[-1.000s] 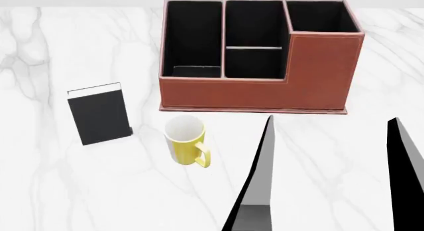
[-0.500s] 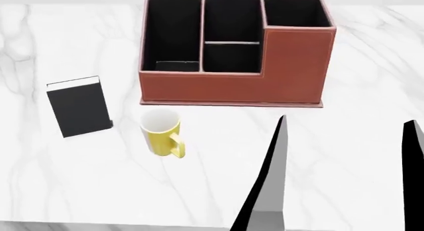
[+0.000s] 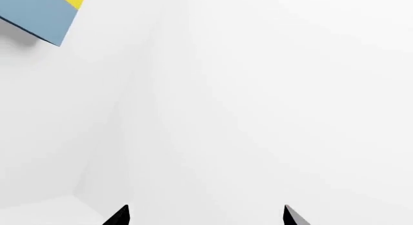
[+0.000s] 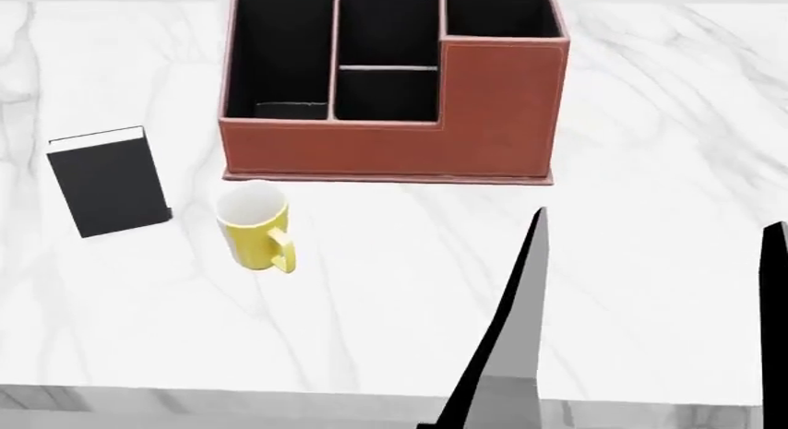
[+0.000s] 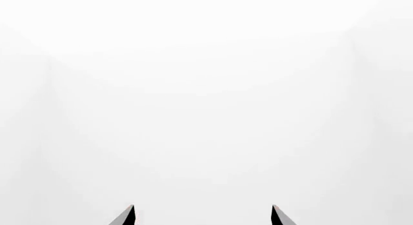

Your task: Pick up the yellow and white mug and place it to the right of the caddy.

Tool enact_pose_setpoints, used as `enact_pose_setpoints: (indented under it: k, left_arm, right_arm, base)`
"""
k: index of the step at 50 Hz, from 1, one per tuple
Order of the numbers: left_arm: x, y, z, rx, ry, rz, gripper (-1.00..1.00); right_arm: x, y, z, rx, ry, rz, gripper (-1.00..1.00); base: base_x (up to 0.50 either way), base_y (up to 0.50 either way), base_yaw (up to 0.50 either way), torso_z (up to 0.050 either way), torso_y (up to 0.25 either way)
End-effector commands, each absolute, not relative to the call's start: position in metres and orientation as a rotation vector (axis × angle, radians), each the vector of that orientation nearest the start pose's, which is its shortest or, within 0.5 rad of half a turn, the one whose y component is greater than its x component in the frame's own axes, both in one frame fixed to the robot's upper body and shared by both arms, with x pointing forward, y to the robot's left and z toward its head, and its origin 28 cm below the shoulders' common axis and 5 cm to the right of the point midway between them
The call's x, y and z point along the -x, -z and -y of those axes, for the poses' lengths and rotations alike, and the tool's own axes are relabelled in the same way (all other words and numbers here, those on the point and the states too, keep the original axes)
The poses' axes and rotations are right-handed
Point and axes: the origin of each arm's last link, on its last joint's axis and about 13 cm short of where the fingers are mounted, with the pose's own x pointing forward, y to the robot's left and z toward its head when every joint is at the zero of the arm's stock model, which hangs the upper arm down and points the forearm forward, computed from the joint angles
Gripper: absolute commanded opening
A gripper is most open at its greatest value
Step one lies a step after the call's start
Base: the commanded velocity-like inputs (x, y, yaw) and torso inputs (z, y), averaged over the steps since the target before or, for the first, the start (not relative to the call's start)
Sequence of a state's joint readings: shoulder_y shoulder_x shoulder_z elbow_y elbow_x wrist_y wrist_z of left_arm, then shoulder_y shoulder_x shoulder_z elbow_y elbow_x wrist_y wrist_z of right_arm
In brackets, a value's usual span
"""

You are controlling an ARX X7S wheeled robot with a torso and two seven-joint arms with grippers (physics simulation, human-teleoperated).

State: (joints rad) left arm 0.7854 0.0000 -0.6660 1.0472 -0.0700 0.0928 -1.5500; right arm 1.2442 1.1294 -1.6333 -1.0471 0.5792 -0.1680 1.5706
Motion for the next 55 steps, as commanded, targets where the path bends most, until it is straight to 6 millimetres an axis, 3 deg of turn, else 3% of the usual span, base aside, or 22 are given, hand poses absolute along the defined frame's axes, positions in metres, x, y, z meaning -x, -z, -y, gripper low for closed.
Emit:
enact_pose_setpoints:
  k: [1, 55]
  left_arm:
    - [-0.0313, -0.1614, -0.2857, -0.112, -1.866, 0.679, 1.00]
    - [-0.0309, -0.1615, -0.2865, -0.117, -1.861, 0.674, 1.00]
  right_arm:
    - [-0.1289, -0.2224, 0.0943, -0.078, 0.017, 0.603, 1.00]
    - [-0.1300, -0.2210, 0.0939, -0.037, 0.005, 0.598, 1.00]
  base:
    - [0.41, 0.00, 0.00, 0.000, 0.000]
    - [0.46, 0.00, 0.00, 0.000, 0.001]
